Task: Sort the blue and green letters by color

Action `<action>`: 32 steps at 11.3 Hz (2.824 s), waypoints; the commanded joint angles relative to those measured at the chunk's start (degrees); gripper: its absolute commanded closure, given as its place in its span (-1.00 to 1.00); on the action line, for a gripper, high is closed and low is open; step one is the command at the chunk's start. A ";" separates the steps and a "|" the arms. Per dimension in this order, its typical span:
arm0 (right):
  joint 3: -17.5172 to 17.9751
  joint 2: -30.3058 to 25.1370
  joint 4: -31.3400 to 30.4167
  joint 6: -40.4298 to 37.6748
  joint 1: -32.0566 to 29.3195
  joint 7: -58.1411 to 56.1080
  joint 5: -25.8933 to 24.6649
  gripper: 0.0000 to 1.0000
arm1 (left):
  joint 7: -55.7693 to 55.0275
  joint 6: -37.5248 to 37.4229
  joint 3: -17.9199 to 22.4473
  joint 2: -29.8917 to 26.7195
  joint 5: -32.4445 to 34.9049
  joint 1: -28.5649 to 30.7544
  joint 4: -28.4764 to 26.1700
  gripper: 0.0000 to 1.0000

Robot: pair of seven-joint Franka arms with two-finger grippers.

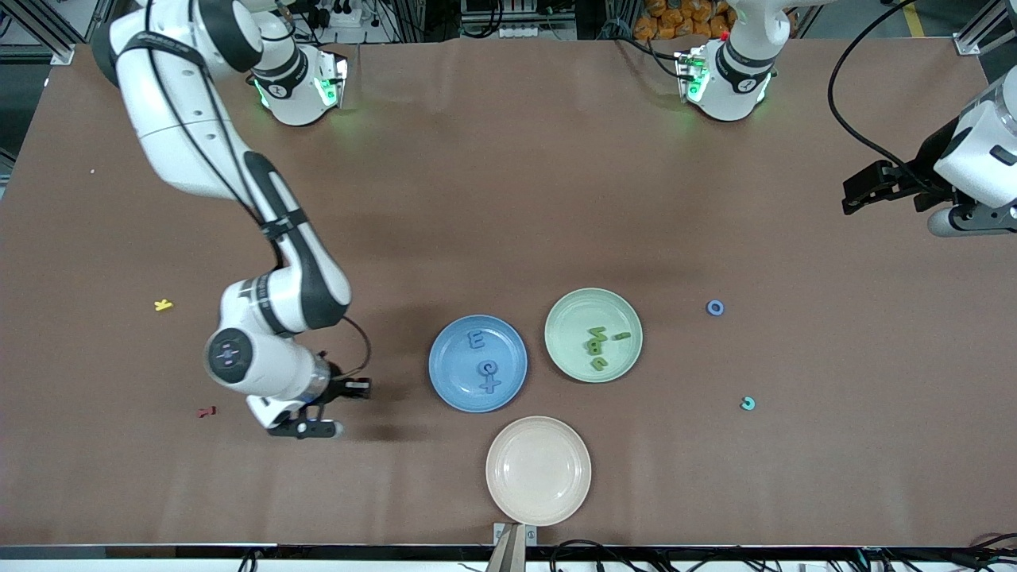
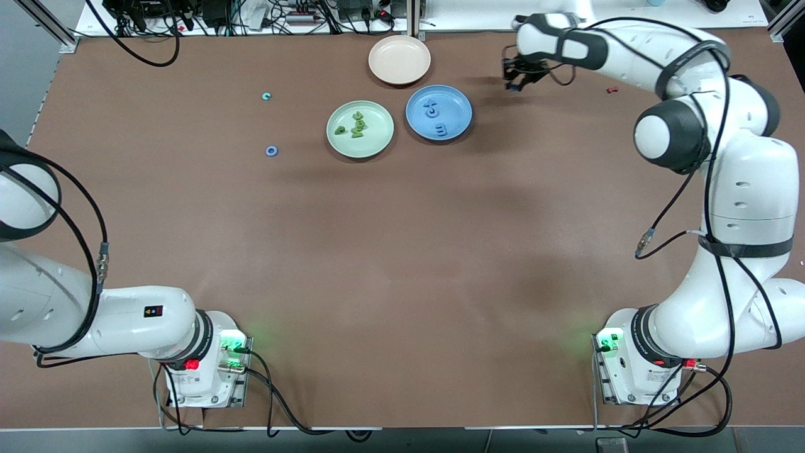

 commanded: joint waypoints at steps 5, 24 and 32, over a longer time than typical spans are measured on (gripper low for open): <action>-0.50 0.69 1.42 3.31 12.97 38.58 9.52 1.00 | 1.49 0.13 0.20 0.34 -1.70 0.16 0.85 -1.00; -7.89 -20.02 -27.10 4.88 -1.67 3.52 -2.97 -1.00 | 0.79 2.15 4.07 0.52 -2.05 -4.15 0.67 -1.00; -3.77 -44.46 -43.22 -3.17 -11.26 -8.27 -5.43 -1.00 | 1.05 2.42 4.07 0.52 -2.05 -4.15 0.59 -1.00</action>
